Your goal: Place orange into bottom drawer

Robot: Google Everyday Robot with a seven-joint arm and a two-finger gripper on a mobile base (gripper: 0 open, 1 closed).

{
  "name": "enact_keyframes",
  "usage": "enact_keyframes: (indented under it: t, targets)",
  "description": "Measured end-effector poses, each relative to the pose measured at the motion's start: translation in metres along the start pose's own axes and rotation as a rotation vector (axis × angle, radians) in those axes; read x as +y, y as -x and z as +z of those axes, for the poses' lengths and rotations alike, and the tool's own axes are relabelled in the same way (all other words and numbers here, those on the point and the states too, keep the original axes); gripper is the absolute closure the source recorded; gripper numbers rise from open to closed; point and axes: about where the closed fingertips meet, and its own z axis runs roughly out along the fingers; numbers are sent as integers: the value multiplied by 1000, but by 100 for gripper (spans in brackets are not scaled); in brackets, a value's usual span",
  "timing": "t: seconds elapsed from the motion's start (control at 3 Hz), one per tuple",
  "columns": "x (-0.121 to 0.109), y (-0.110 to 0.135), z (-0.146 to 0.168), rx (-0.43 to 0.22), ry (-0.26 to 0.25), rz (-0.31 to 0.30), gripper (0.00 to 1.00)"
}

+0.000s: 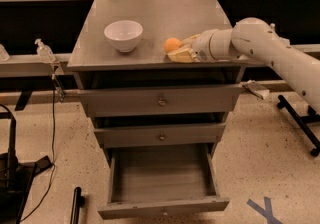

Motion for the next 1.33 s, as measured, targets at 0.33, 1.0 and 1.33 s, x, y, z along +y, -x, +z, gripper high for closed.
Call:
enact_keyframes:
  t: [0.33, 1.0, 1.33]
  targets:
    - [0, 0, 0, 0, 0, 0, 100]
    - [0, 1, 0, 0, 0, 0, 100]
    - [0, 28, -39, -100, 4, -31, 100]
